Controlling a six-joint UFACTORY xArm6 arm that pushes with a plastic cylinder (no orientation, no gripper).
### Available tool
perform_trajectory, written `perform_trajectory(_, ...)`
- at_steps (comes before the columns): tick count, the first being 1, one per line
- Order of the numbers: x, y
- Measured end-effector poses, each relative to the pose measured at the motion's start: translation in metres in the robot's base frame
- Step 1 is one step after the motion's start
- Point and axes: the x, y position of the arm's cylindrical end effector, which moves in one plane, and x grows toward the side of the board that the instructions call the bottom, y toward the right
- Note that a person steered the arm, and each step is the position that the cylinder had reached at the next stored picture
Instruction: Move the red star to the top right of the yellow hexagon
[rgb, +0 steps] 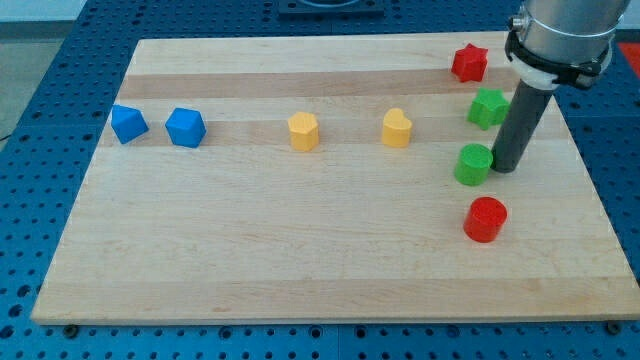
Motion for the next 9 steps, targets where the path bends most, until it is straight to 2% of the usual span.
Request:
perform_trajectory(2,0.000,-0.001)
perform_trajectory(3,-0.021,0.010)
perform_trajectory(4,-0.074,0.018)
perform_trajectory(5,-0.120,0.055)
perform_trajectory(6,-0.139,0.077)
perform_trajectory(7,-0.179,0.052)
perform_trajectory(8,-0.195,-0.050)
perform_trajectory(9,-0.193,-0.152)
